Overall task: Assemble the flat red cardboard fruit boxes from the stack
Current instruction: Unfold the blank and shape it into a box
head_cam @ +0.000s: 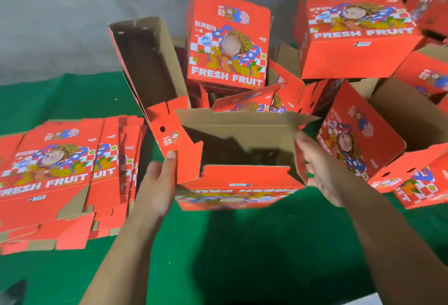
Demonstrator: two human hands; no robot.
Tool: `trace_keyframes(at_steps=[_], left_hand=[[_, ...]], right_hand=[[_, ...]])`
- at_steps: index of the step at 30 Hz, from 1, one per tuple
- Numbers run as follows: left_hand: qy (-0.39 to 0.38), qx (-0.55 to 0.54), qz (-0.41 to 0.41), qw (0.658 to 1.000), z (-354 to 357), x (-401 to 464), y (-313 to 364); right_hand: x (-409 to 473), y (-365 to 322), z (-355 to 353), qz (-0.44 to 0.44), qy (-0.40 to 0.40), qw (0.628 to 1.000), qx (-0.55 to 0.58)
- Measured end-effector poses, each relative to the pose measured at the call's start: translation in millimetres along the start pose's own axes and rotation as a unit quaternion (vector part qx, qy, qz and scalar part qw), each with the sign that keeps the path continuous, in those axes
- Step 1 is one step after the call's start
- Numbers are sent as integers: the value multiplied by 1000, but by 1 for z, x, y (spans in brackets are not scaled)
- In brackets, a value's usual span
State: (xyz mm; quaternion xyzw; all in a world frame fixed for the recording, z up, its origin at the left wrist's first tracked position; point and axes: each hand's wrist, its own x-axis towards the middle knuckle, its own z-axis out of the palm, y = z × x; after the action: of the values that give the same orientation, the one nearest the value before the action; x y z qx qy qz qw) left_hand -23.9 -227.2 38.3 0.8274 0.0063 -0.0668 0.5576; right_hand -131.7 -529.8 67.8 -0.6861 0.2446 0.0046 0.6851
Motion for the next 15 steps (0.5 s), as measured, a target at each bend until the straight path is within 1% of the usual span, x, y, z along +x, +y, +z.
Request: trace_keyframes(at_steps=[2, 3, 5, 6, 7, 8, 9, 10, 11, 13, 14, 15], left_hand=[[62, -98, 23, 993, 7, 4, 3], [74, -128, 23, 989, 10, 7, 3], [53, -156, 19, 986, 14, 11, 4], [33, -165, 11, 986, 16, 12, 5], [18, -179, 0, 984, 17, 12, 8], [15, -191, -8, 981, 18, 13, 11], [13, -201, -12, 979, 19, 13, 13], [10, -203, -15, 979, 20, 14, 14], [4, -198, -24, 980, 22, 12, 17], [-16, -167, -43, 985, 27, 5, 17], [-34, -156, -53, 986, 33, -3, 26], [-55, -163, -61, 983, 40, -11, 32]], right_hand=[[4, -4, 3, 43, -20, 999, -20], [5, -7, 8, 46, -21, 998, -28], [9, -8, 25, 1, 6, 1000, -19], [11, -5, 37, -38, 43, 998, 3], [13, 0, 51, -77, 101, 991, 32], [14, 4, 65, -112, 179, 976, 43], [15, 7, 78, -141, 253, 957, 28], [16, 8, 89, -157, 299, 941, 12], [17, 6, 98, -150, 324, 934, 11], [18, -2, 113, -83, 326, 942, 21], [19, -6, 121, -61, 300, 952, 23], [17, -8, 129, -52, 259, 964, 24]])
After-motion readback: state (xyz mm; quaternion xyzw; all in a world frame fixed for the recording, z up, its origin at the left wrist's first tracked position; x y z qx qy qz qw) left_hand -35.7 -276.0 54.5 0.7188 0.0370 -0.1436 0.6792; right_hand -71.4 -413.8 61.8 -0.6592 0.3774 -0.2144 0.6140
